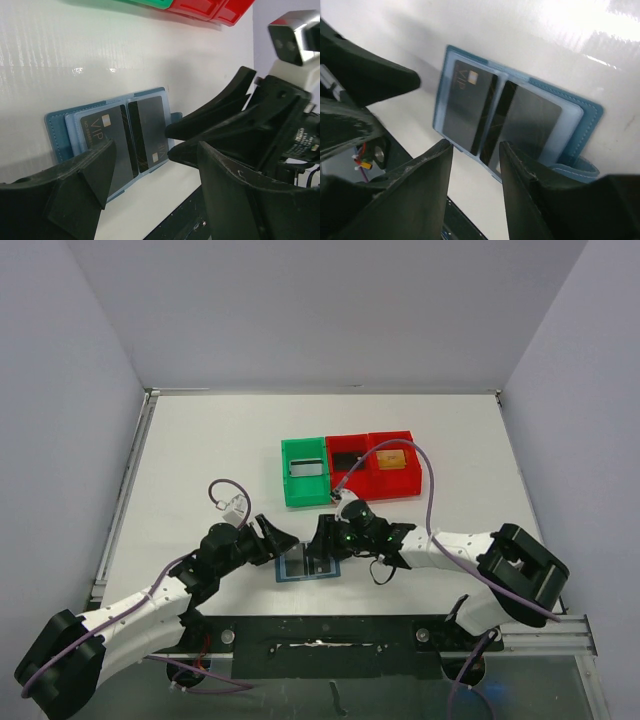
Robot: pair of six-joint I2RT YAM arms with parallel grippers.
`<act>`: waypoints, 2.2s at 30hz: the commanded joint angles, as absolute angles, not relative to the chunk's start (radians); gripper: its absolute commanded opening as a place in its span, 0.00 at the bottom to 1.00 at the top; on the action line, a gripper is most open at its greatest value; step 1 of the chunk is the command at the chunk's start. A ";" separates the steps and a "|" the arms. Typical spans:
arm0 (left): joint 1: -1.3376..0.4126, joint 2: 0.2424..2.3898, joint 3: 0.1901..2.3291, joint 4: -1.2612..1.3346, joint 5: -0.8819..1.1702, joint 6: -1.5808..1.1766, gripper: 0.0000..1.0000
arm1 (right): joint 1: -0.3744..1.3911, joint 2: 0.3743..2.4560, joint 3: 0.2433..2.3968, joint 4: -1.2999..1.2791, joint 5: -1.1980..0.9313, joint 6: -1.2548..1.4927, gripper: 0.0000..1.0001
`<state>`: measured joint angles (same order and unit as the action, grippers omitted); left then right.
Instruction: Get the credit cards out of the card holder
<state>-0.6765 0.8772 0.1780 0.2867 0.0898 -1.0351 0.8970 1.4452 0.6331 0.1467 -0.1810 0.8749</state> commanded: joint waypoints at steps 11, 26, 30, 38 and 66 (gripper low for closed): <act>-0.679 1.016 0.224 0.383 0.155 -1.019 0.59 | 0.866 1.513 0.635 -0.069 -0.042 0.881 0.42; -0.732 1.157 0.303 0.419 0.165 -0.993 0.49 | 0.834 1.591 0.582 -0.004 -0.086 0.928 0.35; -0.742 1.203 0.337 0.453 0.199 -0.997 0.49 | 0.834 1.589 0.576 0.000 -0.078 0.940 0.34; -0.753 1.287 0.327 0.439 0.159 -1.049 0.48 | 0.833 1.575 0.551 0.017 -0.077 0.963 0.33; -0.767 1.422 0.282 0.561 0.178 -1.080 0.35 | 0.833 1.548 0.487 0.147 -0.162 1.013 0.32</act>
